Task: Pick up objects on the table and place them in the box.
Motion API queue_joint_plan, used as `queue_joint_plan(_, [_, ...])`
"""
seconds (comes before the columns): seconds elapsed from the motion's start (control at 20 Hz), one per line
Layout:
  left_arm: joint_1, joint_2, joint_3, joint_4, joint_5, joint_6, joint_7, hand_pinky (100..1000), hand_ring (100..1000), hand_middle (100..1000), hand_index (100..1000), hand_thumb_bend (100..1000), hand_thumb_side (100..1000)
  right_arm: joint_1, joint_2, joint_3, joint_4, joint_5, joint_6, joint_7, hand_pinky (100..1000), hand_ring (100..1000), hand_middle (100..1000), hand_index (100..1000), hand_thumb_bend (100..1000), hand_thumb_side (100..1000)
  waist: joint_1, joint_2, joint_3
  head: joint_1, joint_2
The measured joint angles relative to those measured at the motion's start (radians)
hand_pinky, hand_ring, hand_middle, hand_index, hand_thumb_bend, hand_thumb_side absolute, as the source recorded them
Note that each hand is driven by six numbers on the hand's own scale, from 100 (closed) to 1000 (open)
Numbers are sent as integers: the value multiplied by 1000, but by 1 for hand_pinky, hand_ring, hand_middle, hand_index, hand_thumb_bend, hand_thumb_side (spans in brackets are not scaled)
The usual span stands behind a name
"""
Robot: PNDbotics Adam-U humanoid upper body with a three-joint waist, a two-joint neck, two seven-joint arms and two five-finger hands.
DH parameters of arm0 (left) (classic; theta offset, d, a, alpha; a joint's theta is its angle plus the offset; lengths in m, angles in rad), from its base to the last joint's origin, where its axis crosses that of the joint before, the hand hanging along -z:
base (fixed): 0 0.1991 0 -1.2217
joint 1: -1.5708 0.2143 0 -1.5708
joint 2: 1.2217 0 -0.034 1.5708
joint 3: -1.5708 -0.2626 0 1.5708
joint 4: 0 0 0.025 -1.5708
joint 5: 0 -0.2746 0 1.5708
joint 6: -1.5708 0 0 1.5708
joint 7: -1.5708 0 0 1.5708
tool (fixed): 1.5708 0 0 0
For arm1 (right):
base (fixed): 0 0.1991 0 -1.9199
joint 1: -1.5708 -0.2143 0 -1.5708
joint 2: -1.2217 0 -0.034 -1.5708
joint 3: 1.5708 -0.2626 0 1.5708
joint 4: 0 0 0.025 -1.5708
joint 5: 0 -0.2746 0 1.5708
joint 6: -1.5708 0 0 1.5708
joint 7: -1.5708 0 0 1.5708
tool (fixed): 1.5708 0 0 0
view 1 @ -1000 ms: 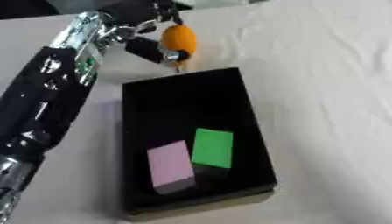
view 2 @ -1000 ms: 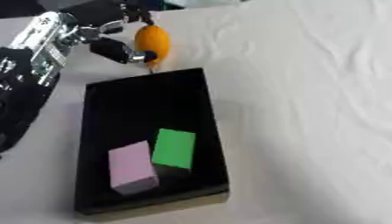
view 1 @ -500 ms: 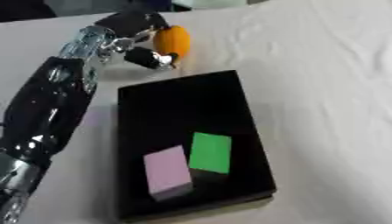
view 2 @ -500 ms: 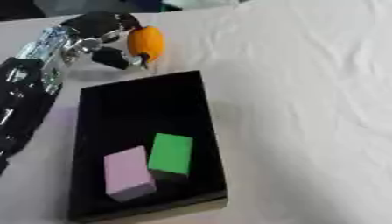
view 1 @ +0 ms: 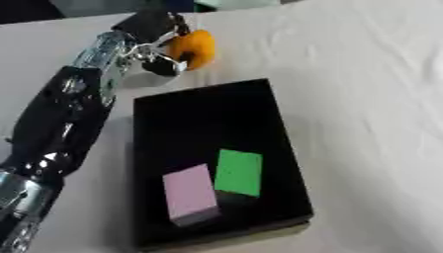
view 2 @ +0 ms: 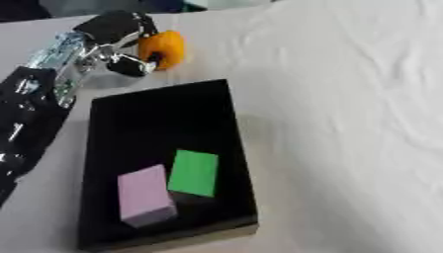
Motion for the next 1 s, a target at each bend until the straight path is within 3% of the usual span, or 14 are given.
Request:
queue_joint_plan(0.6, [0,6,-37,-131,137,27,17,331,538,563,623,100,237,22,7,-5,0,2,-2,2,840,661,624,823,100,978,-1,-50,27,-24,31])
queue_joint_plan(1.0, [49,68,-134,-382,277,0,-47,332,536,559,620,100,196,34,8,-5,0,20,-6,12,841,664,626,824,100,973,-11,-88,65,-56,72])
